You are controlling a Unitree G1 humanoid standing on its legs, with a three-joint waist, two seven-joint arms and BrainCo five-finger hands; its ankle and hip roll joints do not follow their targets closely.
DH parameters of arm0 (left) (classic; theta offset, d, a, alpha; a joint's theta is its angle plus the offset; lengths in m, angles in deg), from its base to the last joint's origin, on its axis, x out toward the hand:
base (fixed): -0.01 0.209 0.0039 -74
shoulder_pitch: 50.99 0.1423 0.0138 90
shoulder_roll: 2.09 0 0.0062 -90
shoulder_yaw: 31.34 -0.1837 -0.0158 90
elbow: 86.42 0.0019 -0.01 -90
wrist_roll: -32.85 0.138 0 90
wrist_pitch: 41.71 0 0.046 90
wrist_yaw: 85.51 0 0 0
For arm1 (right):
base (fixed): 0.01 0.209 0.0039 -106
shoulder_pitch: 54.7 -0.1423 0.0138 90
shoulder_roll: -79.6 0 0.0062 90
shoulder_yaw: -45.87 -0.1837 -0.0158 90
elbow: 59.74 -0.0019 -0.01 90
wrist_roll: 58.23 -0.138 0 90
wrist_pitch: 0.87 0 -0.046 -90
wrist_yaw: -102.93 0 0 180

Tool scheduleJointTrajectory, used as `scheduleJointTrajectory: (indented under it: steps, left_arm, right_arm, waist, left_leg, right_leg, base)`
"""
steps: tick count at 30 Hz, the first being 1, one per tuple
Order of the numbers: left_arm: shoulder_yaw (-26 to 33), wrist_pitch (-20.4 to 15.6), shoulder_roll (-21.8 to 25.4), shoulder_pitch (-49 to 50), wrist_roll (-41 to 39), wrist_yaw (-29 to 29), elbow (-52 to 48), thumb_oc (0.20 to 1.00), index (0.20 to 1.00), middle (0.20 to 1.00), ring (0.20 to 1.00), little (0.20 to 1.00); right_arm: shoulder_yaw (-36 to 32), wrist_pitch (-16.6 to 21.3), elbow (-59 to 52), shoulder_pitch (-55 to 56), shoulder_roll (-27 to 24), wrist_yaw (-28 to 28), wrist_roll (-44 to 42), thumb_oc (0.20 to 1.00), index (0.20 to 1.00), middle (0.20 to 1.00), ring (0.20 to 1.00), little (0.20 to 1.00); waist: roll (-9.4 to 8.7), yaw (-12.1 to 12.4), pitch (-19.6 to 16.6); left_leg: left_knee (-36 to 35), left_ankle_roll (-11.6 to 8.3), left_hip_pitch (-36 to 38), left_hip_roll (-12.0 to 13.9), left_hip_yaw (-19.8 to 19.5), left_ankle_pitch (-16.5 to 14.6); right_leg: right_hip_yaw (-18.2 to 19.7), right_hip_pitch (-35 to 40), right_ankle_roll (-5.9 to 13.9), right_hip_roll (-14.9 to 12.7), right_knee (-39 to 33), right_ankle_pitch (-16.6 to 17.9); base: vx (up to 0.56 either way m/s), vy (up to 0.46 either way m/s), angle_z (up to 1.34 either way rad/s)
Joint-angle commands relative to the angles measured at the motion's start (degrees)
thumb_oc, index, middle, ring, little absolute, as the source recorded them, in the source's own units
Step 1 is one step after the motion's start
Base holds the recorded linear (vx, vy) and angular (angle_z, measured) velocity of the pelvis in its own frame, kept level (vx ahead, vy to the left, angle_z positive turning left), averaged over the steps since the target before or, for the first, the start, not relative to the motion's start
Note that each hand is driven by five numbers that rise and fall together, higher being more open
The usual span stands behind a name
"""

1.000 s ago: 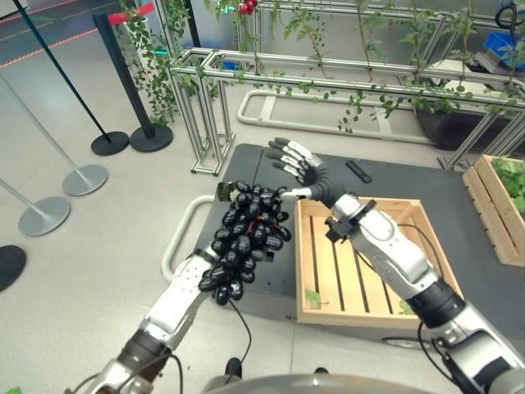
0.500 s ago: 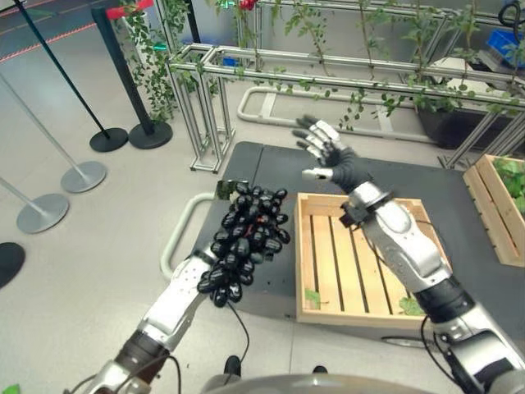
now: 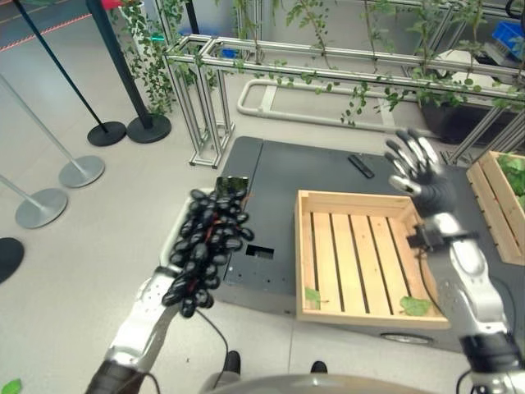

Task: Pick up the fruits from the basket on one side to the basket on the other side

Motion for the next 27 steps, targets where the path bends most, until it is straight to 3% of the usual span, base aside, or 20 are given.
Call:
scheduleJointTrajectory:
  steps: [1,6,11,18,22,25,27]
  left_arm:
    - [5.36,-6.61,0.68,0.97,-3.06,0.20,-4.53,0.200,0.200,0.200,0.200,0.200]
    - [13.66,-8.32,-2.83,6.09,-2.07,1.08,-3.38,0.200,0.200,0.200,0.200,0.200]
    - [18.14,-9.10,-5.75,8.30,-2.22,2.21,-3.14,0.200,0.200,0.200,0.200,0.200]
    - [19.25,-9.77,-6.54,7.42,-0.74,3.98,-0.41,0.200,0.200,0.200,0.200,0.200]
    - [19.84,-10.31,-6.29,6.57,-0.29,4.80,0.46,0.200,0.200,0.200,0.200,0.200]
    - [20.31,-11.00,-5.51,5.82,0.92,5.10,0.45,0.200,0.200,0.200,0.200,0.200]
    - [20.26,-11.95,-4.87,3.75,2.25,6.41,0.88,0.200,0.200,0.200,0.200,0.200]
  right_arm:
    - [-2.09,5.23,-2.15,0.69,-0.64,0.21,2.25,1.000,1.000,1.000,1.000,1.000]
    - [-4.84,4.65,3.59,7.69,0.39,-0.29,7.99,1.000,1.000,1.000,1.000,1.000]
    - [-6.37,4.75,7.05,9.17,1.87,0.20,8.37,1.000,1.000,1.000,1.000,1.000]
    - [-4.87,4.72,8.63,6.85,1.53,0.76,9.80,1.000,1.000,1.000,1.000,1.000]
    - [-3.05,4.01,8.36,5.57,0.62,-0.30,10.96,1.000,1.000,1.000,1.000,1.000]
    - [-2.51,3.31,6.82,5.73,-0.21,-1.65,11.92,1.000,1.000,1.000,1.000,1.000]
    - [-1.37,3.47,6.78,4.81,-0.25,-1.64,12.54,1.000,1.000,1.000,1.000,1.000]
  waist:
    - [-1.76,-0.49,-2.49]
    - [-1.41,-1.02,-2.42]
    - [-1.18,-1.22,-2.56]
    - [-1.34,-1.10,-2.05]
    - [-1.74,-0.83,-0.01]
    - [-1.89,-0.90,2.23]
    - [-2.08,-1.27,4.20]
  left_leg:
    - [4.18,1.85,-1.08,-2.26,-0.36,-5.06]
    - [4.35,1.89,-0.70,-2.46,0.00,-5.33]
    - [4.63,1.92,-0.51,-2.57,0.20,-5.61]
    - [7.17,2.43,-0.62,-3.23,1.33,-7.17]
    - [12.47,3.71,-2.18,-4.34,3.68,-9.88]
    - [14.22,4.77,-2.81,-5.02,5.96,-11.08]
    - [13.89,5.05,-4.05,-5.83,8.29,-10.63]
  right_leg:
    - [-0.24,-3.71,2.45,-2.00,7.75,-2.11]
    - [0.07,-3.48,2.37,-2.02,7.54,-2.13]
    - [0.34,-3.24,2.29,-2.07,7.40,-2.14]
    - [1.80,-3.58,2.77,-2.69,7.52,-1.45]
    - [5.68,-6.30,3.47,-3.92,10.39,-0.61]
    - [8.51,-9.49,4.92,-5.25,13.35,0.76]
    - [10.14,-12.87,7.91,-7.39,12.02,6.53]
  base:
    - [0.00,0.000,0.00]
    - [0.00,0.001,-0.01]
    - [0.00,0.000,0.00]
    - [-0.01,0.040,-0.09]
    - [-0.05,0.134,-0.41]
    - [-0.11,0.215,-0.62]
    - [-0.23,0.176,-0.66]
